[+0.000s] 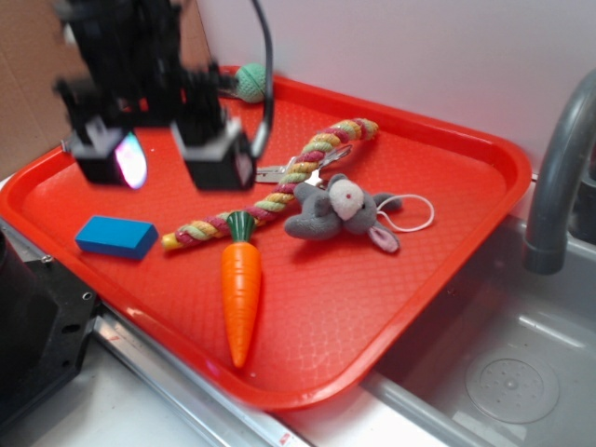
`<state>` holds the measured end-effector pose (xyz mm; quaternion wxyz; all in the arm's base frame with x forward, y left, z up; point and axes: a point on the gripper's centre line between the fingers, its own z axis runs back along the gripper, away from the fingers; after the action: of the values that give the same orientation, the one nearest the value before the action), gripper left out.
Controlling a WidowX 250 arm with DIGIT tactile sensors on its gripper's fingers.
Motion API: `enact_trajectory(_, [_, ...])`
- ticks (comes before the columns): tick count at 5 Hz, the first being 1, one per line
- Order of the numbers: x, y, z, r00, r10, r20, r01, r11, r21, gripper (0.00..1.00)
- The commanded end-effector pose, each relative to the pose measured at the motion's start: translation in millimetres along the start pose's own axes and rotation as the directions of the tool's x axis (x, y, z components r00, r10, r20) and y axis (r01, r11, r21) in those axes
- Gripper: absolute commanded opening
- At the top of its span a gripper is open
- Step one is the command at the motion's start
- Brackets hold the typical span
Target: Grab the carrot.
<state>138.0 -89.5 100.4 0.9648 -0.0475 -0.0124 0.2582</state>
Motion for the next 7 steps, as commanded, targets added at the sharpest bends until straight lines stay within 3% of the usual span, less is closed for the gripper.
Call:
enact_trajectory(1, [5,-24,-39,1.0,0.011,-0.017,-0.011,0.999,-0.051,1.0])
enact_trajectory(3, [16,-24,-56,0.998,-0.031,-0.051,0.03,0.999,-0.026,1.0])
enact_trajectory(4, [9,-20,-71,0.994,-0.049,-0.094,0.05,0.999,0.006,1.0])
enact_trajectory(5, [5,-21,-85,0.99,-0.063,-0.127,0.063,0.998,0.001,1.0])
enact_trajectory(6, [0,-25,-89,0.988,-0.068,-0.141,0.071,0.997,0.016,0.82])
enact_trajectory(7, [-9,-22,-74,0.994,-0.059,-0.093,0.062,0.998,0.024,0.0])
